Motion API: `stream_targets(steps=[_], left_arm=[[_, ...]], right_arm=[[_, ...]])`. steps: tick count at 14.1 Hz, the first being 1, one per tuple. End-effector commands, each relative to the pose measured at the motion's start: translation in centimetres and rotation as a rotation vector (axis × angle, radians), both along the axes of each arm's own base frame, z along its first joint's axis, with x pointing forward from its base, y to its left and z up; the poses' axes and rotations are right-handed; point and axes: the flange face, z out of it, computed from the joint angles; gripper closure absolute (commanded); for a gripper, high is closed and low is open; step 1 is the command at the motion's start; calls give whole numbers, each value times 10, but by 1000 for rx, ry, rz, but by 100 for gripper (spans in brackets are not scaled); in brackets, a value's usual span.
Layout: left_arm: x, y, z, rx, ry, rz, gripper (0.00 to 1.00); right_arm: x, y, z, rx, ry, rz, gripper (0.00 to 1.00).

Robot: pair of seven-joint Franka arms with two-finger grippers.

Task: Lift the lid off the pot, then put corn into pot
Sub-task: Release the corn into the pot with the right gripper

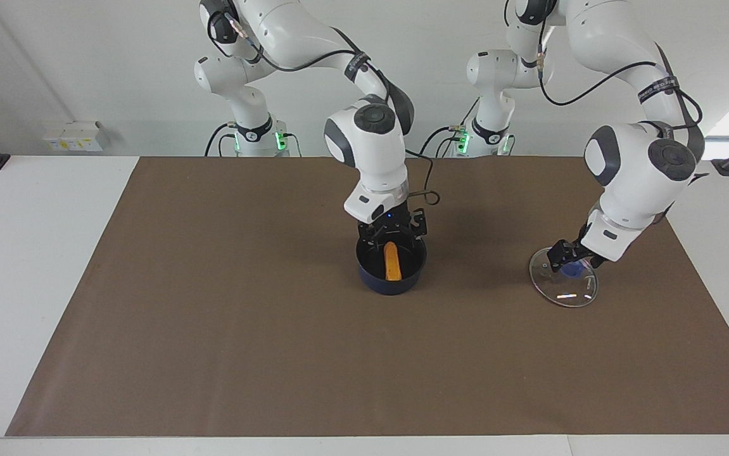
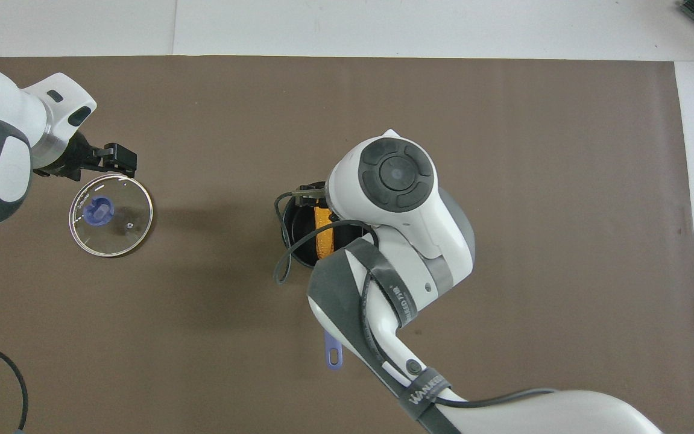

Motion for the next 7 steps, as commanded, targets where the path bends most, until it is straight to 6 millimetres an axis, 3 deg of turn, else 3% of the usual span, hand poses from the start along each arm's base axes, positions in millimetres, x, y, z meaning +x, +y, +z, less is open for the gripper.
stream_targets(steps=[1, 4, 7], left_arm=[[-11, -2, 27, -23, 30, -65, 0], [-31, 14, 60, -38, 26, -74, 0], [-50, 20, 76, -39, 51, -66, 0]], right_arm=[[2, -69, 34, -11, -16, -97, 0], [12, -144, 71, -27, -26, -190, 0], [6, -217, 110, -58, -20, -181, 0]])
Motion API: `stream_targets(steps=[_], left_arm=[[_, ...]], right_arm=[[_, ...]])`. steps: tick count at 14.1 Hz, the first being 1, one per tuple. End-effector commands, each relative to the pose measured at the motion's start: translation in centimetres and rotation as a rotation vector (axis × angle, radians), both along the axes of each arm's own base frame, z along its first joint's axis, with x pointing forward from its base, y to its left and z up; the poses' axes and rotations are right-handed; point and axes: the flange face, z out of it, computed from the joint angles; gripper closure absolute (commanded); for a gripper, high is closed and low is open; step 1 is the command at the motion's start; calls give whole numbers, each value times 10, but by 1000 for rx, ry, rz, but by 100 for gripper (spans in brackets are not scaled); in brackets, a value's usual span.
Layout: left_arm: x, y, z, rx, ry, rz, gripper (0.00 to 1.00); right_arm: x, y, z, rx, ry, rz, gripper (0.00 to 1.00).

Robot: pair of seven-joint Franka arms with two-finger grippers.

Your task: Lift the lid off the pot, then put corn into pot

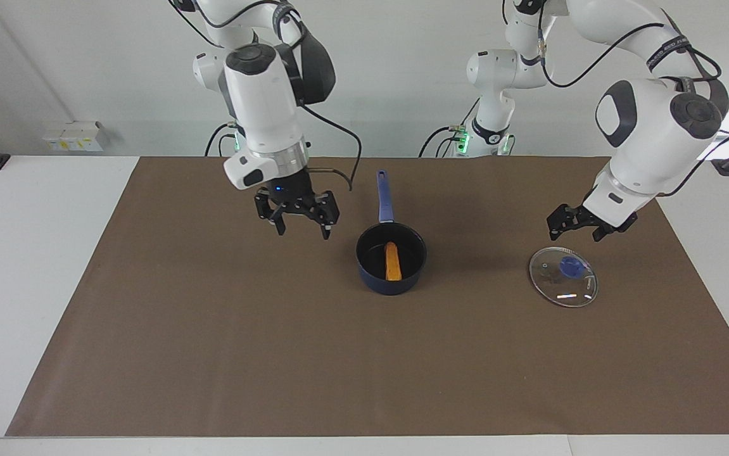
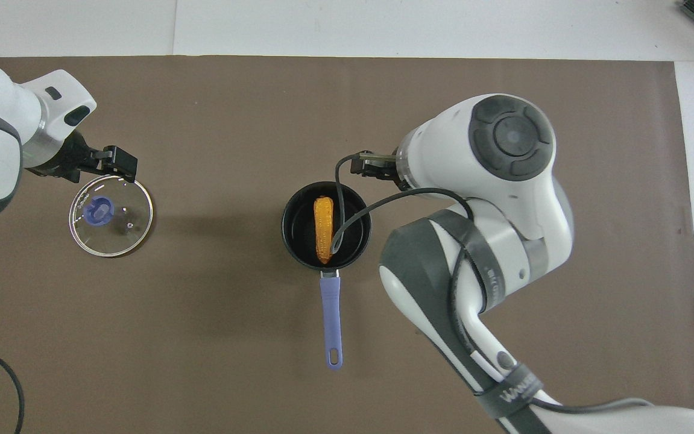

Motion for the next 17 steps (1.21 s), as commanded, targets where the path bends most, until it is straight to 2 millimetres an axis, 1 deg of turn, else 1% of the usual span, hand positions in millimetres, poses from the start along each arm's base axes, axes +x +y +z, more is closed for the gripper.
stream_targets(steps=[1, 3, 6, 7, 8, 9, 10, 11, 12, 13, 15, 16, 17], left_arm=[[-24, 6, 15, -18, 37, -8, 0], [-33, 7, 28, -16, 43, -20, 0], [-41, 8, 46, -10, 60, -54, 0], [-44, 9, 54, -9, 57, -53, 0], [-48, 15, 59, -9, 59, -43, 0], [-52, 19, 65, -10, 60, -37, 0], [-56, 20, 68, -10, 68, -34, 0], [-57, 21, 73, -7, 80, -35, 0], [-57, 18, 87, -6, 85, -41, 0], [-56, 20, 96, -3, 86, -40, 0], [-56, 19, 99, -6, 79, -40, 0], [-56, 21, 99, -11, 73, -24, 0], [-56, 35, 97, -20, 77, -3, 0]], right_arm=[[-23, -54, 30, -38, 24, 18, 0], [-41, -86, 54, -48, 56, -6, 0], [-50, -117, 79, -49, 54, -51, 0], [-52, -123, 90, -50, 57, -60, 0], [-52, -127, 98, -52, 64, -64, 0], [-53, -128, 103, -56, 88, -55, 0], [-56, -135, 106, -68, 119, -49, 0], [-53, -141, 113, -82, 130, -33, 0], [-51, -143, 119, -95, 138, -17, 0], [-49, -144, 120, -104, 151, -14, 0], [-51, -145, 122, -110, 142, 20, 0], [-55, -150, 116, -112, 160, 44, 0], [-61, -150, 114, -113, 167, 61, 0]])
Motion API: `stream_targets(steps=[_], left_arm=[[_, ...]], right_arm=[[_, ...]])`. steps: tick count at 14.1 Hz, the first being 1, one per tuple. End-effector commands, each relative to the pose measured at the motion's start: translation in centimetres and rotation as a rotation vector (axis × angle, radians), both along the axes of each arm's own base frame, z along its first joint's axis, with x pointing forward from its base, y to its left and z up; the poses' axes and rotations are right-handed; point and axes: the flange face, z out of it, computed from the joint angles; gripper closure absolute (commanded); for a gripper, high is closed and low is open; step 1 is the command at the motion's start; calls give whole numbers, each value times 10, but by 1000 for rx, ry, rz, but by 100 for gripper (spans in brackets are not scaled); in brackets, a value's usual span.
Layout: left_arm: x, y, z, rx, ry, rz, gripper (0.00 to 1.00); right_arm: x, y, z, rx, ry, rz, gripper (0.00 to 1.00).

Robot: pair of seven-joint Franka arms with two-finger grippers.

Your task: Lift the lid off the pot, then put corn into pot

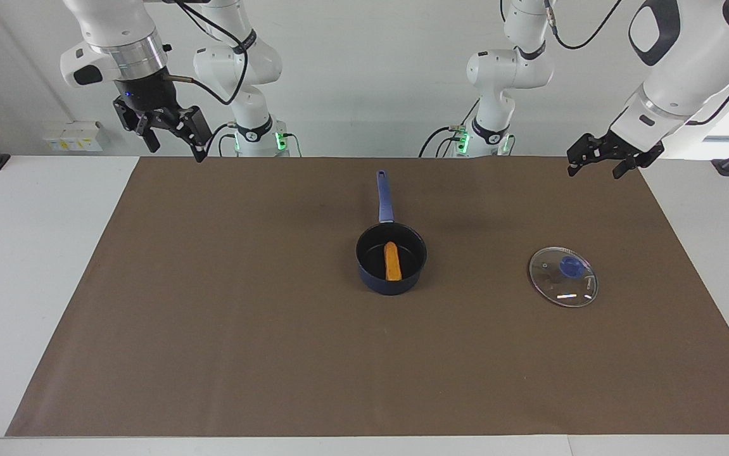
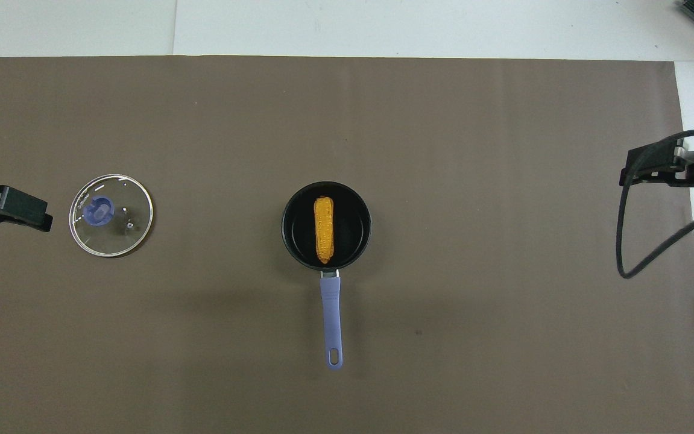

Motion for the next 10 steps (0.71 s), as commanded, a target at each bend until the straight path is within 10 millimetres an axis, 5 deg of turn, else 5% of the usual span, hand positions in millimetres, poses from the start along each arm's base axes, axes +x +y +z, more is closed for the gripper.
stream_targets(steps=[1, 10], left_arm=[[2, 23, -1, -17, 13, 25, 0], [2, 20, -2, -15, 15, 15, 0]], right_arm=[[-10, -8, -7, -8, 37, 45, 0], [-24, -20, -16, 5, 59, 79, 0]])
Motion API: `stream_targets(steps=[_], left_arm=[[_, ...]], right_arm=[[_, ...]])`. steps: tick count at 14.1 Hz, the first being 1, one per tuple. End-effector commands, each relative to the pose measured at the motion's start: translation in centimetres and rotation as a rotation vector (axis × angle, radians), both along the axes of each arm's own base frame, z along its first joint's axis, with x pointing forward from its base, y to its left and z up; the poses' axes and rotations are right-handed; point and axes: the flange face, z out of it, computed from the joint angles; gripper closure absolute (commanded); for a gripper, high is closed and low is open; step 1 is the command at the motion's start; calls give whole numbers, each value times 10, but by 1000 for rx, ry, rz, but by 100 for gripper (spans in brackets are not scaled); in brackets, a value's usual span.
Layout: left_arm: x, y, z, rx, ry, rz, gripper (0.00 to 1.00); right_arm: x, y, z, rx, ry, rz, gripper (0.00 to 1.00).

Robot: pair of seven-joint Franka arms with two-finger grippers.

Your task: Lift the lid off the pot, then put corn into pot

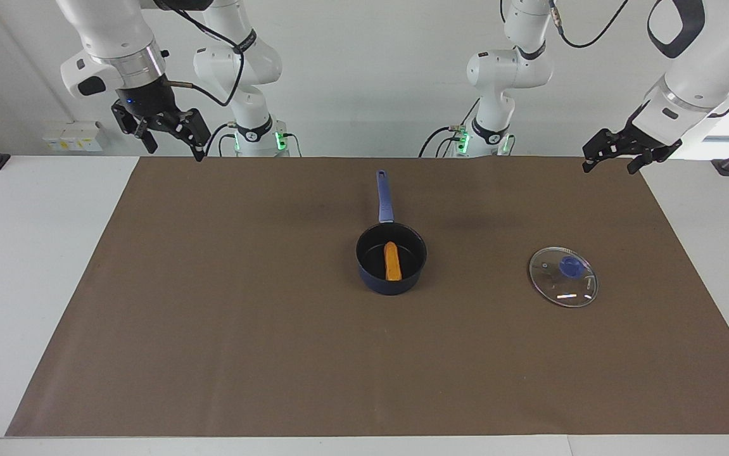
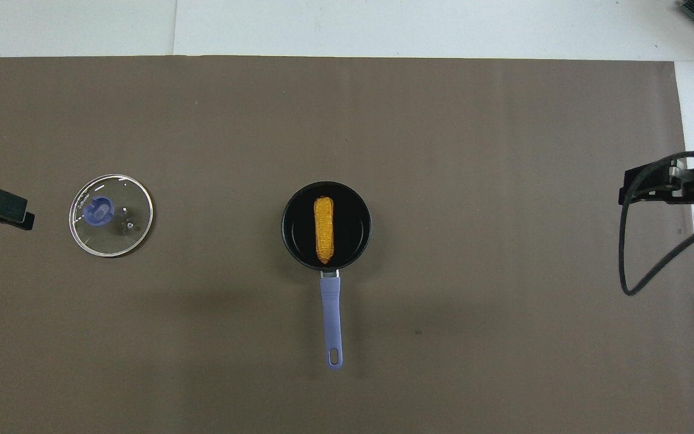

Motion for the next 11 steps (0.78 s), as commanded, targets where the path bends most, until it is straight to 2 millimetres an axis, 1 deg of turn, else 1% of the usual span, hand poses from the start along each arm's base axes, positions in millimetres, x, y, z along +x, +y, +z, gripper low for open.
stream_targets(steps=[1, 11], left_arm=[[0, 0, 2, -12, 8, -10, 0], [1, -2, 2, -13, -3, -14, 0]], right_arm=[[-8, -11, -1, 13, 4, 74, 0], [-5, -9, 1, 12, -19, 89, 0]])
